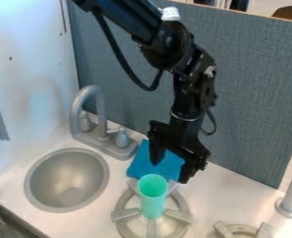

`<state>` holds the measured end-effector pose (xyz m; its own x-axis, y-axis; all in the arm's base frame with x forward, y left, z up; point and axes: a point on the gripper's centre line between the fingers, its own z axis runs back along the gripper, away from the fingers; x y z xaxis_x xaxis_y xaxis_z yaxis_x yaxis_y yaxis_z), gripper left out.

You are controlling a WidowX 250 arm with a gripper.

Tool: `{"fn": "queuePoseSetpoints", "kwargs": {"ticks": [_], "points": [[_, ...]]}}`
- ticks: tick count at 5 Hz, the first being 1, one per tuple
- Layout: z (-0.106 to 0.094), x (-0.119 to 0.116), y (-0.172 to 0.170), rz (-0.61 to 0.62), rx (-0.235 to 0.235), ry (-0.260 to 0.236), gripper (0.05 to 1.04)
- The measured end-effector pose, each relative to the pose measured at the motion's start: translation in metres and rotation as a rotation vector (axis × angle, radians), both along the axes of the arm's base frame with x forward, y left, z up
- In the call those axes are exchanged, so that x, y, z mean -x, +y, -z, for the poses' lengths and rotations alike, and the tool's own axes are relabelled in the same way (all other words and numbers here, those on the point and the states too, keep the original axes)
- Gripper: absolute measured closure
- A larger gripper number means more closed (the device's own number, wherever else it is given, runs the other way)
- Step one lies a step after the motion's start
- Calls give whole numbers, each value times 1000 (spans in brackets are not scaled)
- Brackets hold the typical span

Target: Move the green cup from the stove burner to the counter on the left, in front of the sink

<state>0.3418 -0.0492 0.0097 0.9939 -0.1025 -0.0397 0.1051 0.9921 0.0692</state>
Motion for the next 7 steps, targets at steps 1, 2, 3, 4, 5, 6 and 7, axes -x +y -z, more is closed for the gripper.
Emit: {"fn": "queuePoseSetpoints", "kwargs": {"ticks": [1, 2, 3, 4, 5, 6, 7], "points": [[13, 6, 2, -2, -7, 41, 83], [17, 9, 0, 5, 1, 54, 83], [18, 11, 1, -1, -2, 64, 83], [28, 17, 5, -24, -37, 108, 83], [39, 16, 6, -65, -94, 141, 83], [42, 16, 3, -47, -93, 139, 83], [42, 13, 2, -30, -85, 121, 83]]}}
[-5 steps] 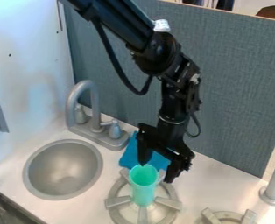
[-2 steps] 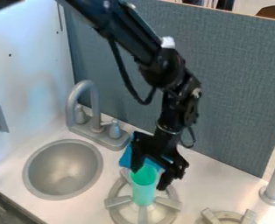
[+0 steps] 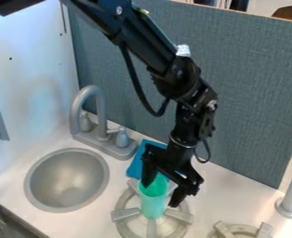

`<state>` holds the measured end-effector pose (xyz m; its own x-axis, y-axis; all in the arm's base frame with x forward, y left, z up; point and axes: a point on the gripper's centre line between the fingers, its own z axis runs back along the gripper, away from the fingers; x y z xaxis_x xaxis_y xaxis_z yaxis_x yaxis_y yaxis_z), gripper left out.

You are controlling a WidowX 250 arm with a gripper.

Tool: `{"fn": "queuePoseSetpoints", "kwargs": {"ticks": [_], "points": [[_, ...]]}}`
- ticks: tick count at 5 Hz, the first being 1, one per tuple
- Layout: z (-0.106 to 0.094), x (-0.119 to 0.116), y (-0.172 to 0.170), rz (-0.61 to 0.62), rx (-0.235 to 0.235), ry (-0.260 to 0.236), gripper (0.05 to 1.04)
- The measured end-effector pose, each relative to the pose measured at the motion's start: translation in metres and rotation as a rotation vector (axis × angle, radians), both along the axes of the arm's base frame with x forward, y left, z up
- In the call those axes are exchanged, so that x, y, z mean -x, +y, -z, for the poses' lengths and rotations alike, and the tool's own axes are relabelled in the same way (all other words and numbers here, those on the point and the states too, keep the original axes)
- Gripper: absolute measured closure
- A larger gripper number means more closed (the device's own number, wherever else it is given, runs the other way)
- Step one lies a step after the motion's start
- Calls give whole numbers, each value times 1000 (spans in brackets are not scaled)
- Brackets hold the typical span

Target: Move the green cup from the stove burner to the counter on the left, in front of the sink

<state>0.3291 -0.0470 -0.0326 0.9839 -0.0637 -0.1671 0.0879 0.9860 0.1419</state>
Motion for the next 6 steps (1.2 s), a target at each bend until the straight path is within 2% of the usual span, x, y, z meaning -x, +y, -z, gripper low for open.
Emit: {"fn": "queuePoseSetpoints", "kwargs": {"ticks": [1, 2, 4, 5, 6], "points": [[1, -1, -1, 14, 7, -10, 83], [4, 0, -1, 8, 7, -2, 137], [13, -1, -2, 8, 8, 8, 711], [14, -2, -3, 5, 15, 0, 922], [14, -2, -4, 4, 23, -3, 1000]]}}
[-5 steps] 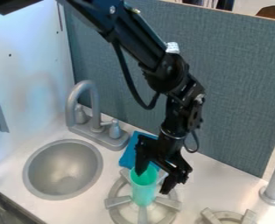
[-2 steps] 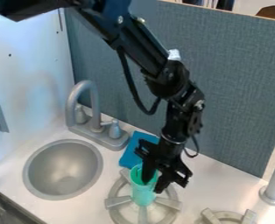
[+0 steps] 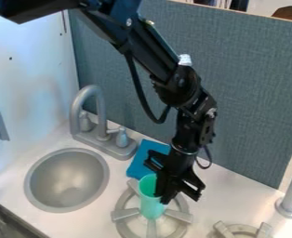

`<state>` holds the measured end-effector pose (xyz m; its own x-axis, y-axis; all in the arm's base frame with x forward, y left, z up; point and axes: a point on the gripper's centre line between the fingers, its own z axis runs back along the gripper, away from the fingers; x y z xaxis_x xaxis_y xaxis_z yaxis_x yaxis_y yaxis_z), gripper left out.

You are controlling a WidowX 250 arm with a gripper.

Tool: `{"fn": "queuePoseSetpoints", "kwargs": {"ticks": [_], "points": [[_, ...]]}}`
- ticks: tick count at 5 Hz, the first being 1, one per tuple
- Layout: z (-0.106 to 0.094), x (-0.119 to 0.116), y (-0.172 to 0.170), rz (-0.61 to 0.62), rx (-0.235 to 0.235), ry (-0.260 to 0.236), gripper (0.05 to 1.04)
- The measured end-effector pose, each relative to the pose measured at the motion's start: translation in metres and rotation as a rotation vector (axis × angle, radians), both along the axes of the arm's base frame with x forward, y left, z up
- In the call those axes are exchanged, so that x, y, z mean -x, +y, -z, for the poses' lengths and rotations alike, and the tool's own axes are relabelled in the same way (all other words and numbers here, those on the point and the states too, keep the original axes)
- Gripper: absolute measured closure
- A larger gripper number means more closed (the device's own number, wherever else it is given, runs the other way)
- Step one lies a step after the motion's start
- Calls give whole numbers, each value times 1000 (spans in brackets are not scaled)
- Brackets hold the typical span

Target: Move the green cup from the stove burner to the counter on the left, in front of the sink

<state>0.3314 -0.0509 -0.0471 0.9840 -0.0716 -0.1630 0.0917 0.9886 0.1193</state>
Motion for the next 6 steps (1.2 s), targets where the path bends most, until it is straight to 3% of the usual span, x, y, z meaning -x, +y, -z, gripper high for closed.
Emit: {"fn": "queuePoseSetpoints", "kwargs": {"ticks": [1, 2, 3, 4, 5, 6], "points": [[-1, 5, 1, -2, 2, -3, 1003], [-32, 5, 2, 57, 53, -102, 1003], [-50, 10, 13, 66, 69, -160, 1003], [-52, 20, 20, 83, 69, -142, 1003], [-52, 29, 41, -15, 51, -80, 1003], [-29, 40, 66, -121, 35, 22, 1003]]}}
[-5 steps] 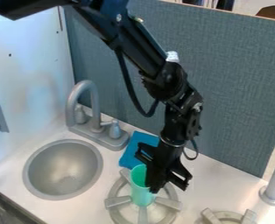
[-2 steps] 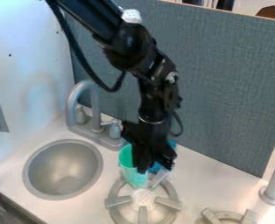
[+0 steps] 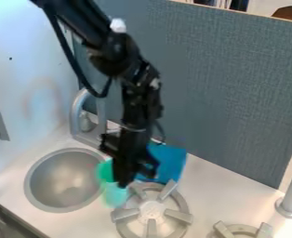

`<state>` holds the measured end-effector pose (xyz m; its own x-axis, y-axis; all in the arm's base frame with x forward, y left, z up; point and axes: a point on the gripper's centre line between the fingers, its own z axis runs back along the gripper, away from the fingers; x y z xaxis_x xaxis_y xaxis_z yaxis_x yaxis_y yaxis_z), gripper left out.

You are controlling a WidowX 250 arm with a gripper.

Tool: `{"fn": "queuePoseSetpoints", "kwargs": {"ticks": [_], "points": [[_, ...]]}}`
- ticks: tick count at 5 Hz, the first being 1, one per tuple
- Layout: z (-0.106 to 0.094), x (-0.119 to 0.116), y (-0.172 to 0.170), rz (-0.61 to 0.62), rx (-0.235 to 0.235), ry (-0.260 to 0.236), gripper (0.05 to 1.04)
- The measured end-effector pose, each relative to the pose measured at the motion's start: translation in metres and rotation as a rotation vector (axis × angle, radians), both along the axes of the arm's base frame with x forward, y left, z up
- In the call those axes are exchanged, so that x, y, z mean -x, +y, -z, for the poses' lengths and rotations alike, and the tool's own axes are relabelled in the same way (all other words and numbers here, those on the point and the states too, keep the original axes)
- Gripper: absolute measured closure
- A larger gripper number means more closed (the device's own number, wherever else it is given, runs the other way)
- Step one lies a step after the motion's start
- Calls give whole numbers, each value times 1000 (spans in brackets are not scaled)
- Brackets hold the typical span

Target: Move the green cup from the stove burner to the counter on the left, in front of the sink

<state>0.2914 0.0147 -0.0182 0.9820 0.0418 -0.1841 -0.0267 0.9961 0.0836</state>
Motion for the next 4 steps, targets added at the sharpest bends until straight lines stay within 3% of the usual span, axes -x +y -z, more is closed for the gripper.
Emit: {"fn": "queuePoseSetpoints", "kwargs": {"ticks": [1, 2, 4], "points": [[17, 2, 9, -94, -27, 69, 1003], [32, 4, 10, -99, -31, 113, 1003], [42, 8, 12, -100, -52, 141, 1003]]}}
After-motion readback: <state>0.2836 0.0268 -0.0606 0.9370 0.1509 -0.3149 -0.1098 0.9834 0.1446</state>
